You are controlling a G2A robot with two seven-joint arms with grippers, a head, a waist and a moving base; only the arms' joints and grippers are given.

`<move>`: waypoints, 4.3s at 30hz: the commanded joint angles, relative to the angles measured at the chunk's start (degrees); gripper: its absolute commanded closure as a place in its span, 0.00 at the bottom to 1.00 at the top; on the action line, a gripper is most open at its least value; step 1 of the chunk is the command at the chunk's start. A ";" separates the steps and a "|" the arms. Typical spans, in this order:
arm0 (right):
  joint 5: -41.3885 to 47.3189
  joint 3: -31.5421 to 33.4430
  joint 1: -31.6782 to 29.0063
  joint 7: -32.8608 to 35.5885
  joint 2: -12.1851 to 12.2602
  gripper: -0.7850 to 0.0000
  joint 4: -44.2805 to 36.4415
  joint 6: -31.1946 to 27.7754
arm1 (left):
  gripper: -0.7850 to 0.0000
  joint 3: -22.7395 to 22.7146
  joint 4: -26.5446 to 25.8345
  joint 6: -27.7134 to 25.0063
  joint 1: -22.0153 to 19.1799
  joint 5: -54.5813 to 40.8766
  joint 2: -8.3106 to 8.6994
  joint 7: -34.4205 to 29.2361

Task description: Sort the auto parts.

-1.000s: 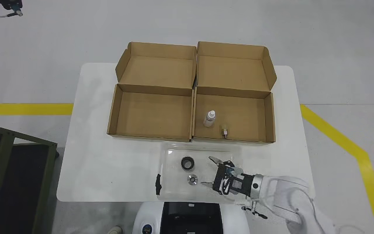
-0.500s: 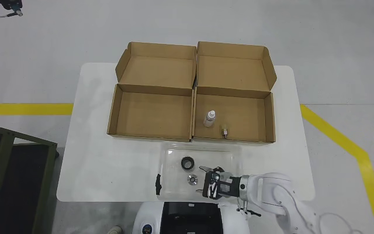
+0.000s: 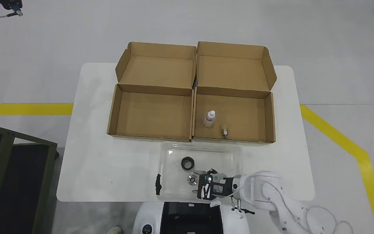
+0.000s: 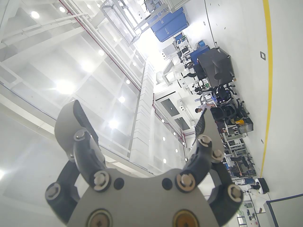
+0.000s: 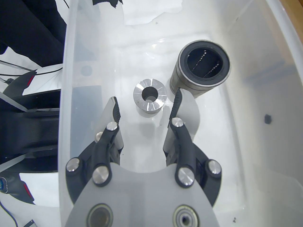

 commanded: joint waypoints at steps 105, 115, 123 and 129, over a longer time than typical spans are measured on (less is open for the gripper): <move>44.19 8.67 3.46 -9.94 0.26 1.00 -6.40 13.26 | 0.00 0.00 0.00 0.00 0.00 0.00 0.00 0.00; 32.53 -1.85 15.82 -10.81 -2.61 1.00 1.05 20.72 | 0.00 0.00 0.00 0.00 0.00 0.00 0.00 0.00; 27.03 -10.36 24.12 -8.18 -5.32 1.00 7.49 23.52 | 0.00 0.00 0.00 0.00 0.00 0.00 0.00 0.00; 24.86 -15.36 31.34 -6.00 -7.73 1.00 14.00 24.28 | 0.00 0.00 0.00 0.00 0.00 0.00 0.00 0.00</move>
